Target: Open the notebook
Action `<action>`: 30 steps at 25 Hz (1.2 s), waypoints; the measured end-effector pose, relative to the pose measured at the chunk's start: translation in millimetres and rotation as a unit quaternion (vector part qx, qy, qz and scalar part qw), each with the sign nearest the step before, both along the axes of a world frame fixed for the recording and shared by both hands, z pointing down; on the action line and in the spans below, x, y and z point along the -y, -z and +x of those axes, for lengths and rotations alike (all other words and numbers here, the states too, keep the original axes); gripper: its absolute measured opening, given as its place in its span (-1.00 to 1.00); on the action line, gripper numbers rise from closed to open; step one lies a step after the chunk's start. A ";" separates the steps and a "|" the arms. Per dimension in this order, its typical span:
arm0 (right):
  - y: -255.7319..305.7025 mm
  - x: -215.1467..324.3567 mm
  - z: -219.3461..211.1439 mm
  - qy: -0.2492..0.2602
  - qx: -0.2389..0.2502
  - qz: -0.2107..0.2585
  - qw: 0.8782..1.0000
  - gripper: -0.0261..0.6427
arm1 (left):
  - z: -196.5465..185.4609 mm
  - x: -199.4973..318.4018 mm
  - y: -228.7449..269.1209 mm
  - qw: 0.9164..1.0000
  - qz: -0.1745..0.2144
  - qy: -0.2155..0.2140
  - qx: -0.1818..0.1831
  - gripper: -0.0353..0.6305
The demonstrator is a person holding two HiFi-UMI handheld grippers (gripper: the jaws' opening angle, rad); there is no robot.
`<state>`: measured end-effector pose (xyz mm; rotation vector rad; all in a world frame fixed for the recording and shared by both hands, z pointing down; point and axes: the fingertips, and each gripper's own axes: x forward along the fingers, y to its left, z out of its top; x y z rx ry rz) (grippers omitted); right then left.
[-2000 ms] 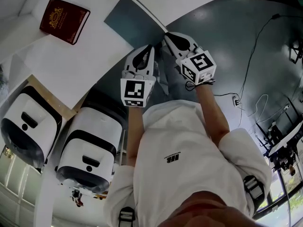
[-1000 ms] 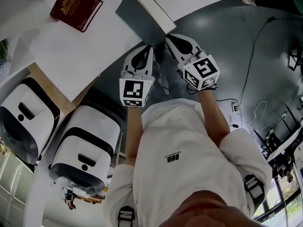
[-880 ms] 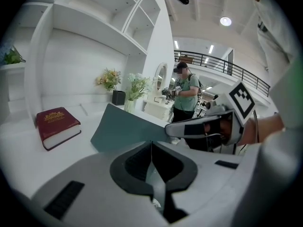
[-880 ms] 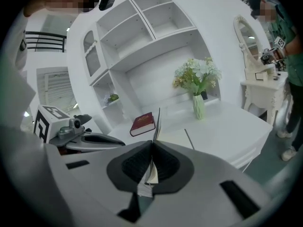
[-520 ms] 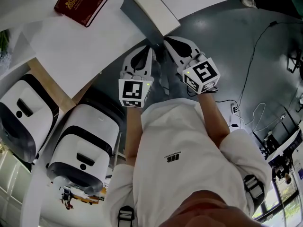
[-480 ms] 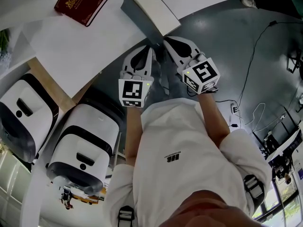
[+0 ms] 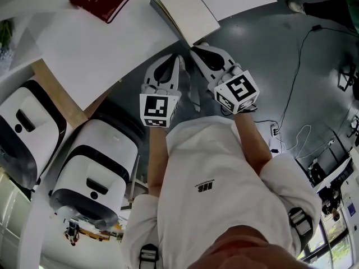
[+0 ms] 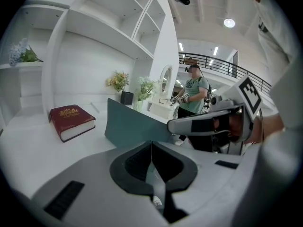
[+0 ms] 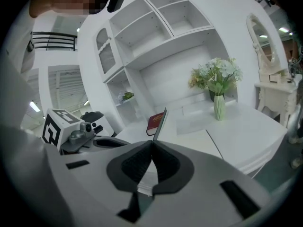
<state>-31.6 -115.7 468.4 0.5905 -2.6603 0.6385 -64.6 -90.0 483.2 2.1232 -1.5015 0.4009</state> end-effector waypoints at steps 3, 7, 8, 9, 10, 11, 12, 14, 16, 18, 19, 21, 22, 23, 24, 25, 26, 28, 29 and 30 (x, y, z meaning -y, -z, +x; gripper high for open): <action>0.2 -7.3 -6.2 0.009 0.000 0.000 1.000 -0.91 | -4.9 -6.0 -0.5 1.000 -0.001 0.008 -0.001 -0.89; -1.1 -16.0 -14.4 0.022 -0.001 -0.001 1.000 -0.92 | -11.4 -14.7 -2.3 1.000 -0.002 0.018 -0.002 -0.89; -1.7 -18.1 -16.7 0.025 -0.002 -0.002 1.000 -0.91 | -13.5 -17.0 -3.3 1.000 -0.002 0.021 -0.002 -0.89; -2.2 -20.1 -19.1 0.027 -0.003 -0.004 1.000 -0.91 | -15.7 -19.1 -4.0 1.000 -0.002 0.023 -0.002 -0.89; -2.7 -22.3 -21.4 0.029 -0.003 -0.006 1.000 -0.91 | -18.0 -21.0 -4.2 1.000 -0.003 0.026 -0.001 -0.89; -3.2 -24.5 -23.7 0.032 -0.004 -0.008 0.999 -0.91 | -20.3 -22.9 -4.1 1.000 -0.003 0.029 -0.001 -0.89; -3.5 -26.8 -26.2 0.036 -0.006 -0.008 0.999 -0.91 | -22.6 -24.8 -4.2 0.999 -0.003 0.032 -0.001 -0.89; -4.0 -31.1 -31.8 0.045 -0.008 -0.008 0.999 -0.91 | -27.8 -29.0 -5.2 0.999 -0.004 0.039 -0.002 -0.89; -5.2 -34.9 -37.1 0.053 -0.009 -0.008 0.999 -0.91 | -33.0 -33.1 -6.9 0.999 -0.005 0.047 -0.002 -0.89; -7.1 -38.5 -42.0 0.061 -0.011 -0.010 0.998 -0.91 | -37.4 -35.9 -7.6 0.999 -0.005 0.054 -0.003 -0.89; -8.3 -40.5 -44.5 0.065 -0.012 -0.011 0.998 -0.91 | -39.4 -37.4 -8.5 0.998 -0.006 0.057 -0.003 -0.89; -10.5 -44.9 -49.2 0.073 -0.013 -0.012 0.997 -0.91 | -42.9 -40.6 -10.4 0.998 -0.007 0.064 -0.004 -0.89; -11.5 -47.2 -51.5 0.077 -0.014 -0.014 0.997 -0.92 | -44.7 -42.0 -10.7 0.998 -0.008 0.066 -0.004 -0.89; -12.5 -49.3 -53.8 0.081 -0.015 -0.015 0.997 -0.91 | -46.6 -43.3 -10.8 0.998 -0.010 0.069 -0.003 -0.89; -13.6 -51.3 -56.1 0.085 -0.015 -0.016 0.996 -0.91 | -48.5 -44.6 -11.1 0.997 -0.011 0.072 -0.003 -0.89; -14.7 -53.2 -58.3 0.088 -0.016 -0.017 0.996 -0.91 | -50.4 -46.0 -11.6 0.997 -0.012 0.076 -0.003 -0.89; -16.1 -55.1 -60.5 0.091 -0.016 -0.019 0.995 -0.91 | -52.3 -47.4 -12.4 0.997 -0.013 0.079 -0.004 -0.89; -19.3 -58.8 -65.1 0.098 -0.017 -0.022 0.995 -0.91 | -56.1 -50.4 -15.0 0.996 -0.013 0.086 -0.005 -0.89; -21.0 -60.4 -67.4 0.100 -0.018 -0.023 0.995 -0.91 | -57.9 -52.0 -16.5 0.996 -0.013 0.089 -0.006 -0.89; -22.6 -61.9 -69.6 0.103 -0.018 -0.024 0.994 -0.91 | -59.6 -53.5 -18.0 0.996 -0.014 0.092 -0.007 -0.89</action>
